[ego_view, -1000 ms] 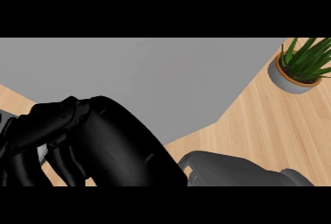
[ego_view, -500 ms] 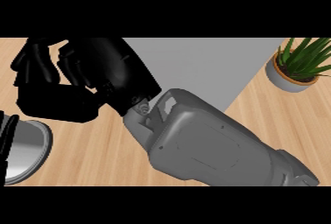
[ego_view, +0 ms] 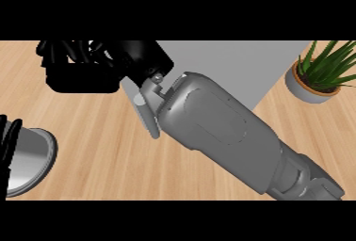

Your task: Pick up the wine, place it into the cabinet and close the cabinet

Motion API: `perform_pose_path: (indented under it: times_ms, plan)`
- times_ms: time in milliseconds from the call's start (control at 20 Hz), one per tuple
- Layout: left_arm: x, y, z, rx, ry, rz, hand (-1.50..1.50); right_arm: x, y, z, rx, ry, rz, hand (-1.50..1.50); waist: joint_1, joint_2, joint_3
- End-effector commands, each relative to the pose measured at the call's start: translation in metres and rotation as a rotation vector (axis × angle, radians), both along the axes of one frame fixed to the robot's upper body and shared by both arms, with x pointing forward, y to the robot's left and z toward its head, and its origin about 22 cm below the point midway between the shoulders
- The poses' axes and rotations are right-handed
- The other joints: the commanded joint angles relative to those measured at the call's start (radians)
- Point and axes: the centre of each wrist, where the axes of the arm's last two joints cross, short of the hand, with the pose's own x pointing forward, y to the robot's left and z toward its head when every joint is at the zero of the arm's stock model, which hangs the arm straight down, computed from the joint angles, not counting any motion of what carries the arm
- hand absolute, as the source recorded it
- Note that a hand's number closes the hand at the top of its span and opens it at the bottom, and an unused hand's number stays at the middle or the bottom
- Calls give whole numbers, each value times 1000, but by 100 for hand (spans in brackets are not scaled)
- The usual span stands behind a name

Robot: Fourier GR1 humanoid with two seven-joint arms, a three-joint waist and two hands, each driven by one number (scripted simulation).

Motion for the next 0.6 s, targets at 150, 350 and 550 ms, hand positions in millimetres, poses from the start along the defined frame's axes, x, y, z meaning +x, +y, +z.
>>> perform_pose_path:
  times_ms: [150, 350, 550]
  plan:
    - [3, -1, 4, -3, 4, 11, -150, 52, -52, -26, -30, 14, -185, 150, -23, 30, 19]
    - [1, -5, 14, 15, -17, -14, -150, 64, -57, -27, -65, -23, -215, 150, -7, 33, 18]
    - [1, -4, 6, -2, 16, -7, -150, 67, -57, -29, -81, -27, -182, 150, -21, 33, 18]
